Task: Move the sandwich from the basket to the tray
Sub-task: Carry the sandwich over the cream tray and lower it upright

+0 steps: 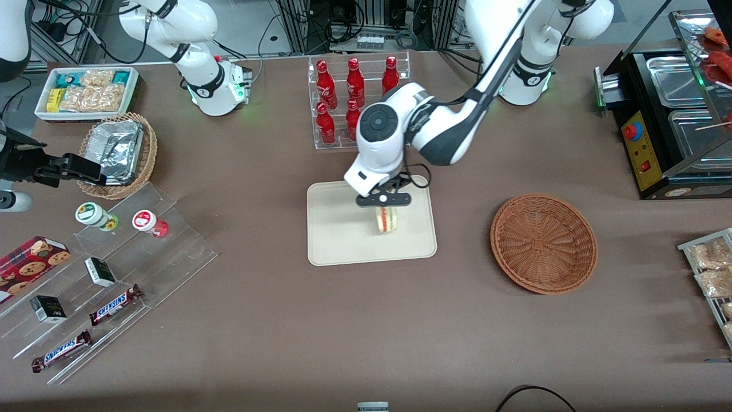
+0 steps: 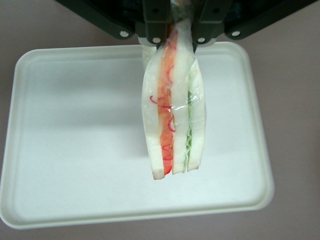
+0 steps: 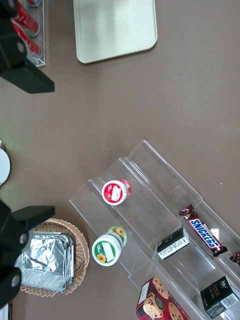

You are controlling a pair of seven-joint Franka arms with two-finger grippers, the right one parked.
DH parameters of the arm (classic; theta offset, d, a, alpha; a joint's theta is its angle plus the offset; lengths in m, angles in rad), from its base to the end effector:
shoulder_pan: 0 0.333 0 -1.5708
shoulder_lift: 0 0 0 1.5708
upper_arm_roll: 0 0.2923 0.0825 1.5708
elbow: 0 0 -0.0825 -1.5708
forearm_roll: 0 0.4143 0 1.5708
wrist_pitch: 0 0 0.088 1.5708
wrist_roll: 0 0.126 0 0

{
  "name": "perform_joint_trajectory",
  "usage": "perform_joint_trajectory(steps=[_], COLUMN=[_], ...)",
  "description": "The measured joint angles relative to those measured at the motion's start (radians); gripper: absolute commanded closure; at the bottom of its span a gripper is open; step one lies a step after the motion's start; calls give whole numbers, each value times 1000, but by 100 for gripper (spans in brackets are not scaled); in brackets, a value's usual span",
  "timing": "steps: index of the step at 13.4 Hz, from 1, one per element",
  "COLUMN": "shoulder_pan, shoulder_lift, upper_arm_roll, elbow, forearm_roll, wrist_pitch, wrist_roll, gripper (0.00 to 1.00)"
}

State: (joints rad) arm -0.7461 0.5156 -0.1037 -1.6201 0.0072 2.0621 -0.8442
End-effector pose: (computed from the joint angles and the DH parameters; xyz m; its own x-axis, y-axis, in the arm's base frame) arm 0.4593 -0.5132 0.2640 0.9967 0.0033 -0.0807 0.0014 -0.9997 -0.0232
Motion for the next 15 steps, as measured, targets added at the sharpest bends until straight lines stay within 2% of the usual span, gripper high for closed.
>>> perform_joint_trajectory(steps=[3, 7, 8, 9, 10, 11, 15], shoulder_pan=[-45, -56, -57, -59, -60, -61, -61], shoulder_lift=[70, 129, 138, 144, 147, 147, 147], upper_arm_roll=[1, 2, 2, 2, 2, 2, 4], elbow=[3, 4, 4, 4, 5, 6, 11], forearm_roll=[1, 57, 60, 62, 63, 64, 65], wrist_pitch=[92, 128, 141, 153, 158, 159, 158], wrist_roll=[-40, -70, -72, -73, -74, -74, -75], gripper=[100, 100, 94, 63, 13, 0, 0])
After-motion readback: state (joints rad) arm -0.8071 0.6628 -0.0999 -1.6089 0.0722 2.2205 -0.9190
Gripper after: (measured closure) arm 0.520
